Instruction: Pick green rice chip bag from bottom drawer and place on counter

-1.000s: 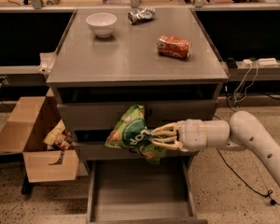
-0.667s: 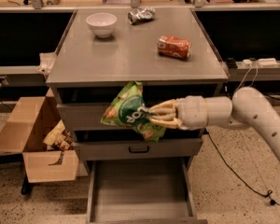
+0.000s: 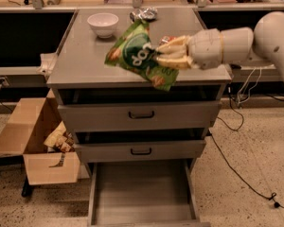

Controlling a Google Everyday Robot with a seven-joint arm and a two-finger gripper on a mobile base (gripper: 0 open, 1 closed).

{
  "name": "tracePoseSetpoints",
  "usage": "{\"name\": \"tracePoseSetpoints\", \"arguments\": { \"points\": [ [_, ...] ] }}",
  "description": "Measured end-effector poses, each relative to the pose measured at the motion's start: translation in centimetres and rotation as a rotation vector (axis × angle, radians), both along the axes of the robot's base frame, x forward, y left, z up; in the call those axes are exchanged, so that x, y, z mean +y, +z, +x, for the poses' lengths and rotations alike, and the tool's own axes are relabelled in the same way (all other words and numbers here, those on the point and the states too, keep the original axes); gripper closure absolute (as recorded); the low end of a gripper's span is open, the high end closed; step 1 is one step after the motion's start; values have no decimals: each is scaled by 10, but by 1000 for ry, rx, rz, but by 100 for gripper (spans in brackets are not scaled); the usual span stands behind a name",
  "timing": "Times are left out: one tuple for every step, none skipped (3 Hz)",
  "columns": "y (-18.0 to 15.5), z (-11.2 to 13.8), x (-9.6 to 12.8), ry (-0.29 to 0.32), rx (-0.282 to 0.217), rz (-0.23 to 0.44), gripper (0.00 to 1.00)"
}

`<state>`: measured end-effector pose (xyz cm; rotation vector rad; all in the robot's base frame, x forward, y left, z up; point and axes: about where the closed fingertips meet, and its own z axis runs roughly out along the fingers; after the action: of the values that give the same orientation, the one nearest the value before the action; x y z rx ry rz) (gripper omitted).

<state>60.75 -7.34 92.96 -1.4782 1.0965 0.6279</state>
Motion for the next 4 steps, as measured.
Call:
{"name": "tracePoseSetpoints", "arguments": {
  "points": [
    [28, 15, -18, -45, -45, 32, 100],
    [27, 14, -17, -44, -45, 32, 100],
    [27, 23, -17, -42, -51, 17, 100],
    [4, 50, -18, -25, -20, -32, 100]
  ]
}}
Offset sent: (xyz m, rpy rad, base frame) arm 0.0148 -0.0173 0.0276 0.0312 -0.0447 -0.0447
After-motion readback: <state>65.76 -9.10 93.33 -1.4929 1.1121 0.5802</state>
